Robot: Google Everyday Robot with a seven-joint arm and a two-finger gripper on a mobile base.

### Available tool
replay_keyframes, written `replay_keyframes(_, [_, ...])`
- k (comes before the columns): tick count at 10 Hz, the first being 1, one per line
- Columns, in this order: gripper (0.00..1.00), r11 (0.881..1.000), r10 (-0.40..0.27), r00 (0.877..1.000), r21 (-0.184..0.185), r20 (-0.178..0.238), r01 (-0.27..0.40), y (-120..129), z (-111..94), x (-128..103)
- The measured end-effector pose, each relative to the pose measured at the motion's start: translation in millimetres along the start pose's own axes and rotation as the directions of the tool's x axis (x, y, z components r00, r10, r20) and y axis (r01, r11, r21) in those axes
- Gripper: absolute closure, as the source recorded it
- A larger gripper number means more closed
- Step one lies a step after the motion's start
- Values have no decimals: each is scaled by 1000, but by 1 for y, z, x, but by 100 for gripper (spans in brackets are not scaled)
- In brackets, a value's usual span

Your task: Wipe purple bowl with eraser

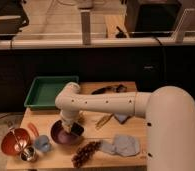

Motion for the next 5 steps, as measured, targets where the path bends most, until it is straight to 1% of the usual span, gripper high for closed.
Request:
replay_keyframes(2, [100,1000,-23,1000,-14,1,23,-12,1,25])
replay_keyframes(3, [100,999,-38,999,-15,-1,38,-20,2,35])
replay_keyframes(4, [100,997,-73,997,-14,4,73,-36,4,52])
replay_keyframes(5, [100,994,-106,994,-14,13,106,-49,6,59])
